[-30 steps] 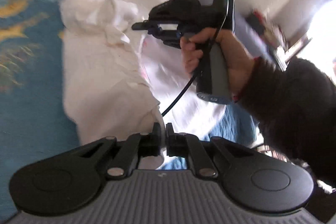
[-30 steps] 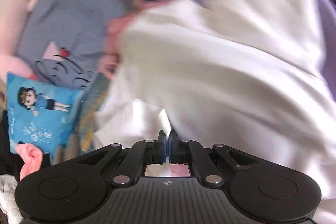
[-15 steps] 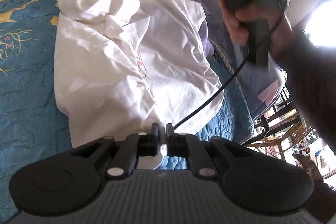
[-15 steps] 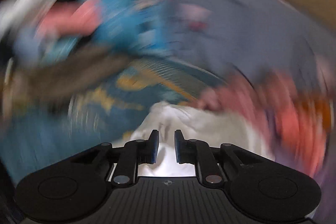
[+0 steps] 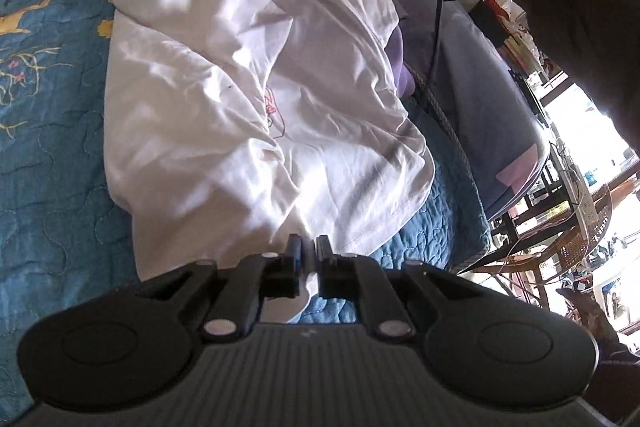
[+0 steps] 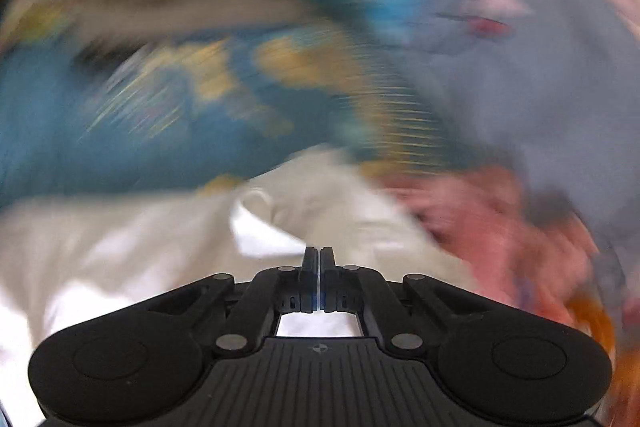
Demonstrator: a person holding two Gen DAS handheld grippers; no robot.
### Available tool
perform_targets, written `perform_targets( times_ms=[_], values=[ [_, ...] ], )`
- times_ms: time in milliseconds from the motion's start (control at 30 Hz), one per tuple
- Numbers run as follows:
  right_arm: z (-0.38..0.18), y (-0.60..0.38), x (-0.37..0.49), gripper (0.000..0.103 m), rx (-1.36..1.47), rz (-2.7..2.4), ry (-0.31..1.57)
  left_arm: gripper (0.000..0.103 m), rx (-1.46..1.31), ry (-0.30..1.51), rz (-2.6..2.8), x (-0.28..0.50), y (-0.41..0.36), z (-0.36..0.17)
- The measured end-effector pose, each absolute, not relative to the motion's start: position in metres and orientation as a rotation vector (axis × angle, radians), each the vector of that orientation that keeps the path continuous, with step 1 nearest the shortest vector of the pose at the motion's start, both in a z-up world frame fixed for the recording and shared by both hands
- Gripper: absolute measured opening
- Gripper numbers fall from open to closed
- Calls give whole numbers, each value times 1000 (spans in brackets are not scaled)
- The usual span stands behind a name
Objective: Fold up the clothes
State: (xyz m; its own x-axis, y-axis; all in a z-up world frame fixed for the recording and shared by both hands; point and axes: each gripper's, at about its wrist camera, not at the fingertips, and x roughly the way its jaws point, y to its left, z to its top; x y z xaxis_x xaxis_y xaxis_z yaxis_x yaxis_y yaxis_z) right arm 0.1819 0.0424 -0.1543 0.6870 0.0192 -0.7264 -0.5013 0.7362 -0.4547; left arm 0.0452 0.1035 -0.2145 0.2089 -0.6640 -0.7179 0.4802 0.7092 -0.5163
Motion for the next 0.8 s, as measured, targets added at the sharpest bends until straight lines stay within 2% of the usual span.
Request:
perform_targets(
  times_ms=[67, 300, 433, 467, 533, 567, 633, 667, 700, 800],
  values=[
    [-148, 19, 194, 1, -557, 197, 791, 6, -189, 1115, -799, 47, 101, -217],
    [-176, -6, 210, 3, -517, 83, 933, 8, -157, 1167, -790, 49, 92, -226],
    [-154, -9, 207, 14, -375, -3, 849, 8, -149, 1154, -799, 47, 91, -225],
    [-150, -3, 205, 16, -391, 16, 810, 8, -148, 1129, -810, 44, 92, -221],
    [-144, 11, 202, 25, -435, 92, 751, 9, -136, 1054, -831, 37, 96, -210],
    [-142, 20, 201, 31, -460, 153, 734, 11, -129, 1013, -841, 33, 99, -204],
    [-141, 36, 200, 36, -490, 278, 716, 29, -122, 941, -849, 27, 106, -192],
    [-144, 44, 201, 44, -494, 346, 723, 31, -124, 916, -842, 26, 111, -189],
    [-148, 52, 204, 46, -517, 390, 733, 31, -137, 914, -816, 28, 117, -188],
    [-169, 76, 214, 47, -666, 421, 736, 31, -176, 913, -734, 36, 133, -188]
  ],
)
